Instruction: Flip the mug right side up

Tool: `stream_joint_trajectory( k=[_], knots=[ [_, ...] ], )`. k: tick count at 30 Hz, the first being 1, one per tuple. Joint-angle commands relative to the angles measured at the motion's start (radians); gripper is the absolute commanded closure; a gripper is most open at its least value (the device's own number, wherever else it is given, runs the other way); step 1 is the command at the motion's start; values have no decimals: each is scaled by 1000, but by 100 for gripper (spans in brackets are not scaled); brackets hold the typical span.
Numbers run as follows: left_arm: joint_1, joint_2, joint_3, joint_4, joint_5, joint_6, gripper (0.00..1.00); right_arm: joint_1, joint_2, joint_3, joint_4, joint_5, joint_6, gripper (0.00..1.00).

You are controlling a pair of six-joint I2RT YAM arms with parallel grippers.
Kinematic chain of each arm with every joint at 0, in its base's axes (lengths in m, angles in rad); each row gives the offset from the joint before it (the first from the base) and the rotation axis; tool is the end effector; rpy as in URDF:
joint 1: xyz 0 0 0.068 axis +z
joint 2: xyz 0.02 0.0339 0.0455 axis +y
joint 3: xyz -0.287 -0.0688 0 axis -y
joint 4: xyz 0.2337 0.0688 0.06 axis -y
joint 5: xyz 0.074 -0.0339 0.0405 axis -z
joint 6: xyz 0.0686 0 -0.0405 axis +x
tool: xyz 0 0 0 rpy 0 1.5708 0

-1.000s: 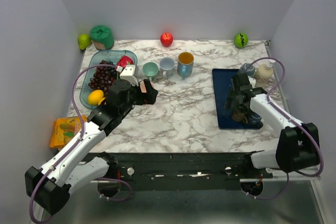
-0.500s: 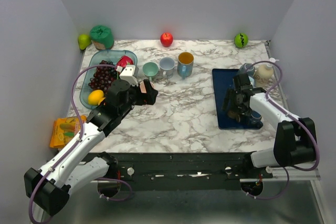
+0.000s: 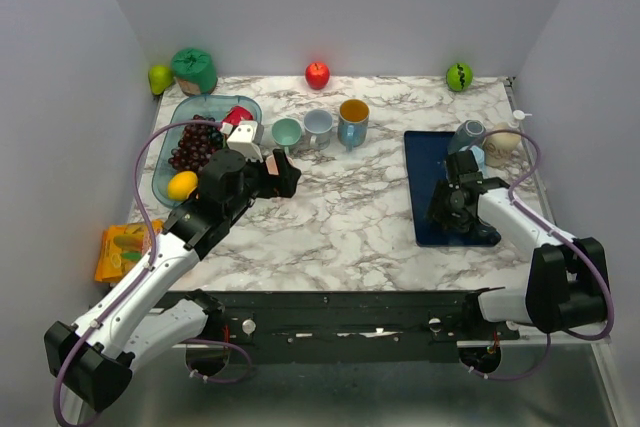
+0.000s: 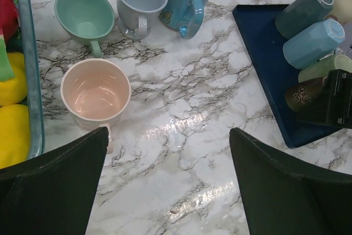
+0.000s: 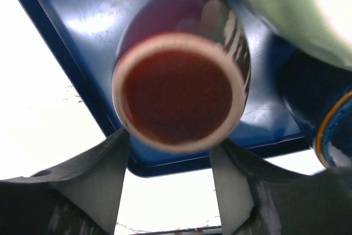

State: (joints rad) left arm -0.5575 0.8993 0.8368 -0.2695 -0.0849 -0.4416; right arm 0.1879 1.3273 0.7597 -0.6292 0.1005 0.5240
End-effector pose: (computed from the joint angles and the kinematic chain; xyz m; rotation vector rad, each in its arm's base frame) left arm 0.1838 -0.1078 0.3371 0.0539 1.9458 -0.5920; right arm 0.2293 0.0366 0.1846 0.4869 2.7129 0.0518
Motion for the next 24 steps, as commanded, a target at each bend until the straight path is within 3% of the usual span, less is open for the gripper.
stream_joint_trajectory(
  k=[1,6,15,24],
  knots=[
    [4,-5,25,12,5,15,1,22,-16,-14,-4,15,22,43],
    [4,-5,25,10,4,18,1,38,-16,-8,-10,51,30,50],
    [4,-7,19,10,2,17,1,93,-34,23,-38,206,8,45],
    [4,-10,13,9,-1,15,1,119,-46,-2,32,286,-16,60]
  ],
)
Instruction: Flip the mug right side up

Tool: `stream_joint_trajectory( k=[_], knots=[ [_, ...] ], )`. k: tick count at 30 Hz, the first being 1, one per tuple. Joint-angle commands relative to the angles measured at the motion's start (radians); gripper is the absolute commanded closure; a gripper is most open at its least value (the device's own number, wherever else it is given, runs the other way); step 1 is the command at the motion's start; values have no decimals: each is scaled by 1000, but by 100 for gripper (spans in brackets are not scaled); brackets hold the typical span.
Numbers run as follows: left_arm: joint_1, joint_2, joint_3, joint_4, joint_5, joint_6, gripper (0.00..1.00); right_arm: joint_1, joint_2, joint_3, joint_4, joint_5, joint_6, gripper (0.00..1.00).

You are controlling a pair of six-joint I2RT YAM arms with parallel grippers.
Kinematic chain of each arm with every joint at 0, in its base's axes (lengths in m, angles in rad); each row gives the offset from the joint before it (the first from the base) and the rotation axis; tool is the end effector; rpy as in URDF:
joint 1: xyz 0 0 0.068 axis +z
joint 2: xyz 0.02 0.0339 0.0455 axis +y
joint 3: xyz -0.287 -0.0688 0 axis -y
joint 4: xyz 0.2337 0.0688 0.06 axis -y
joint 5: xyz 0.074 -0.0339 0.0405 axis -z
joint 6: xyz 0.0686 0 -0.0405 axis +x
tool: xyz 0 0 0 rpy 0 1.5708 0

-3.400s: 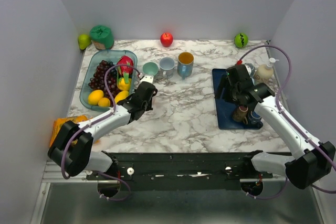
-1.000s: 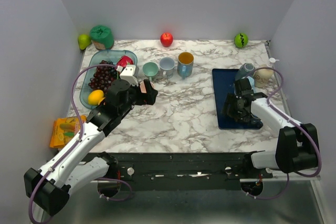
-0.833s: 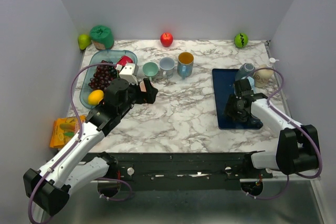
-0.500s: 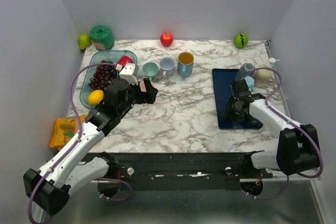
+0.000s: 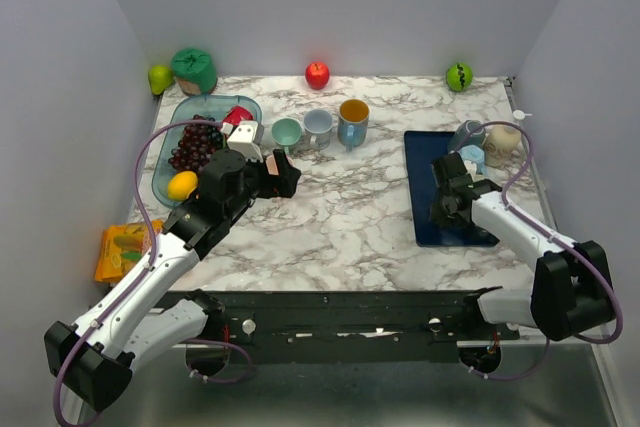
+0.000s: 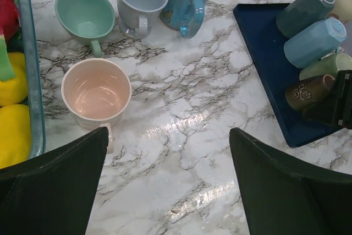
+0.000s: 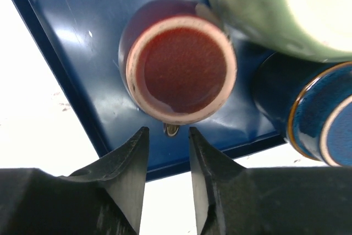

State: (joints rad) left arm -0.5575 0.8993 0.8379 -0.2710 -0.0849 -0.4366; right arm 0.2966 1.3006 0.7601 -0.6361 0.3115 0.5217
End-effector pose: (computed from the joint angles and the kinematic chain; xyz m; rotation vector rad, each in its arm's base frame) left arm 0.1838 -0.1077 0.3373 0.0587 1.9455 -0.5885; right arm 0.2243 0.0466 0.1927 0.3808 2.6280 -0.1715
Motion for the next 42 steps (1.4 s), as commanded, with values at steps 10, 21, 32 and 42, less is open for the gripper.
stream_joint_trajectory(
  k=[10,21,32,42],
  knots=[
    [4,-11,10,10,4,6,1,10,34,16,70,72,-12,74],
    [4,-19,4,10,5,-1,1,12,49,47,41,104,9,99],
    [4,-19,15,24,82,-10,1,10,-184,137,47,-176,-9,99],
    [4,-4,3,267,476,-160,1,13,-379,199,347,-694,190,99]
  ],
)
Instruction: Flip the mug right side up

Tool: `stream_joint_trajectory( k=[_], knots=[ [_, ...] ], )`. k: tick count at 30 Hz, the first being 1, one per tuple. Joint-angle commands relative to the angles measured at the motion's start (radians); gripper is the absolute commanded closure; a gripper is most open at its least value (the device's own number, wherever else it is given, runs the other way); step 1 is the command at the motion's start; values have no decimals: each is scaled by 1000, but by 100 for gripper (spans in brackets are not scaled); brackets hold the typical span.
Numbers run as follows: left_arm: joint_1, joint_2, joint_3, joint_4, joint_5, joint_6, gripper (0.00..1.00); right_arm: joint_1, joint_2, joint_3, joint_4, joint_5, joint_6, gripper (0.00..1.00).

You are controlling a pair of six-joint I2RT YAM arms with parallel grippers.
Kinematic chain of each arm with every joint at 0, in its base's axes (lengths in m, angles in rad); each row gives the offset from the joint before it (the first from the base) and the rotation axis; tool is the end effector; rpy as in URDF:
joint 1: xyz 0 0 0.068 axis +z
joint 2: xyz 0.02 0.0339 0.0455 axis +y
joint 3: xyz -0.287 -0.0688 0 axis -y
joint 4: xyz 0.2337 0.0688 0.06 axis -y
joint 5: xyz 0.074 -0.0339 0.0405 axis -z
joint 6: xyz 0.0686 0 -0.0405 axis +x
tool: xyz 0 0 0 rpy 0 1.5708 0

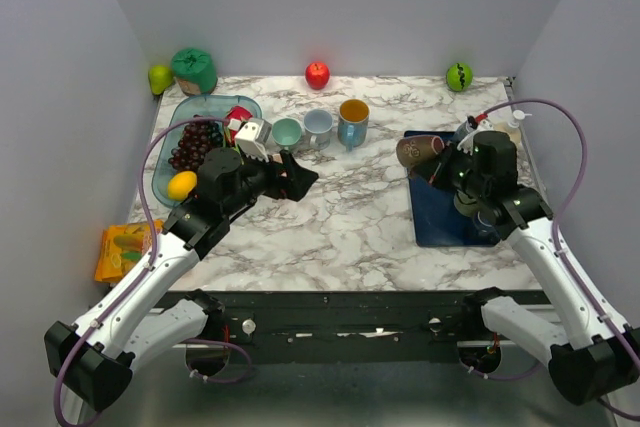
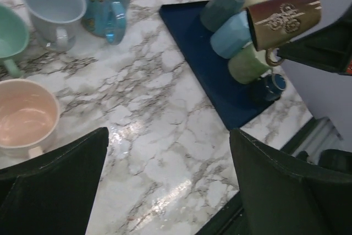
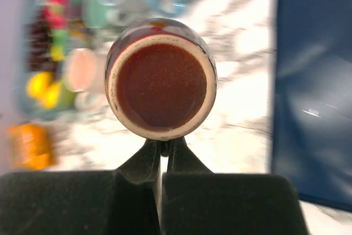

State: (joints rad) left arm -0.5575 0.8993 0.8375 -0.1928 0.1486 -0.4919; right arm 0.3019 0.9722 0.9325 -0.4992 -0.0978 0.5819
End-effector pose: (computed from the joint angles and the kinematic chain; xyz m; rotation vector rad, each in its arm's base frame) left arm 0.1776 -0.1227 0.3479 0.1724 1.9047 -0.8624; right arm 0.2045 0.0707 0.3283 0.2432 2.1576 0.6225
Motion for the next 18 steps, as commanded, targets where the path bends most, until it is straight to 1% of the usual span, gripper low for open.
stream_joint_trajectory(
  k=[1,2,3,4,5,6,7,8,9,11,12,13,14,15,16,18],
  knots=[
    [4,9,5,238,270,-128,1,9,-55,23,285,-311,154,99],
    [2,16,9,269,316,-158,1,16,-59,25,324,-336,177,99],
    [2,27,14,300,333,-186,1,22,-58,29,356,-370,218,99],
    [2,50,17,364,353,-242,1,45,-59,35,422,-381,235,99],
    [2,64,21,397,374,-269,1,58,-58,43,453,-388,252,99],
    [2,79,32,464,406,-293,1,71,-55,48,479,-396,281,99],
    [-4,111,40,496,423,-339,3,97,-47,51,543,-396,297,99],
    [-8,128,47,521,433,-356,5,109,-41,57,571,-398,312,99],
    [-12,144,64,542,445,-376,8,123,-38,60,593,-395,340,99],
    [-22,190,83,598,454,-414,12,160,-21,63,663,-390,364,99],
    [-27,202,101,608,454,-425,17,170,-17,65,678,-376,383,99],
    [-30,223,109,630,454,-438,19,183,-12,66,714,-372,389,99],
    [-33,233,115,639,453,-463,21,204,-3,65,728,-369,392,99],
    [-33,237,123,651,453,-473,26,210,3,69,732,-353,400,99],
    [-33,243,124,677,450,-482,30,220,5,69,751,-350,401,99],
    [-35,243,127,693,444,-494,34,236,16,66,768,-338,409,99]
  ],
)
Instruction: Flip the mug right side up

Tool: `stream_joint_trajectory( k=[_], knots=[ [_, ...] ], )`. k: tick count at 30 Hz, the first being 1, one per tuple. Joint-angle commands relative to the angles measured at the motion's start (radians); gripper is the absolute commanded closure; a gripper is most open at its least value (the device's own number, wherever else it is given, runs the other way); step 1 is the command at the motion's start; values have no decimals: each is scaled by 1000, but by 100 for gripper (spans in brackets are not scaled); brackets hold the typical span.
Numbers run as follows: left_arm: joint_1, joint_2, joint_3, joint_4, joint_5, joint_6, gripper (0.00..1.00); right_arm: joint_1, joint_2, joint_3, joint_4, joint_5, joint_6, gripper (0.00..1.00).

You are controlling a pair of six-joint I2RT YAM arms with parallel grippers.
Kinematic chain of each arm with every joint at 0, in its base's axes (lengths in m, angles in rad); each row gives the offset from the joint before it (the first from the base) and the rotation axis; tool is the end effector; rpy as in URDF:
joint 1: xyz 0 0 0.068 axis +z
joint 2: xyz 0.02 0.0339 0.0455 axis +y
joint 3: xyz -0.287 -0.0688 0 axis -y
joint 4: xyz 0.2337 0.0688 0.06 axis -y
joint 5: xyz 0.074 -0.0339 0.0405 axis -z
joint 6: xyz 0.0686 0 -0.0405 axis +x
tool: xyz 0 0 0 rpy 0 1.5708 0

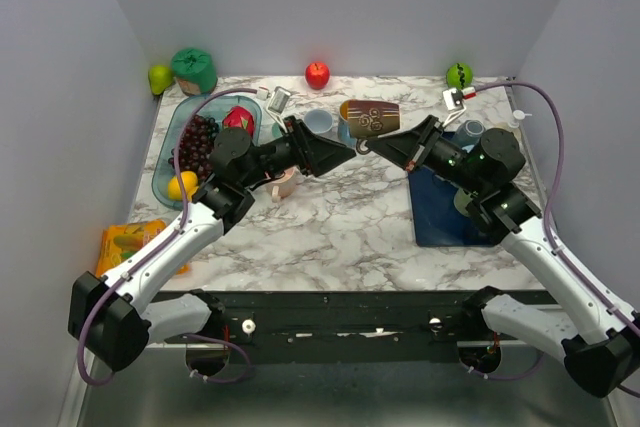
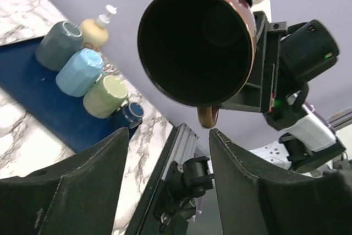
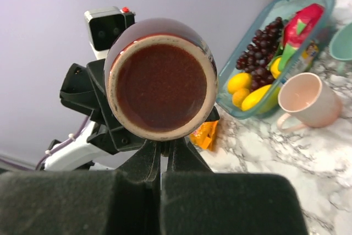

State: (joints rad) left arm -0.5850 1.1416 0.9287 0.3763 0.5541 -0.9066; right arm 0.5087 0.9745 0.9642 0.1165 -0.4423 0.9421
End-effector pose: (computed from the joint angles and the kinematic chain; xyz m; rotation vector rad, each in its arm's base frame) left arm 0.2070 -0.1804 0.4053 0.2664 1.6246 -1.5742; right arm 0.1851 0.1369 0.4230 -0.0472 1.6652 1.4644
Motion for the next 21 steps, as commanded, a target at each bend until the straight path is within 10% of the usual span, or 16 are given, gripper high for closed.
stream_joint_trajectory(
  k=[1,21],
  knots=[
    [-6,0,36,131,38,-83,35,33,15,33,164,8,49,99],
    [-9,44,61,199,7,-158,70,80,59,28,196,-6,18,99]
  ],
)
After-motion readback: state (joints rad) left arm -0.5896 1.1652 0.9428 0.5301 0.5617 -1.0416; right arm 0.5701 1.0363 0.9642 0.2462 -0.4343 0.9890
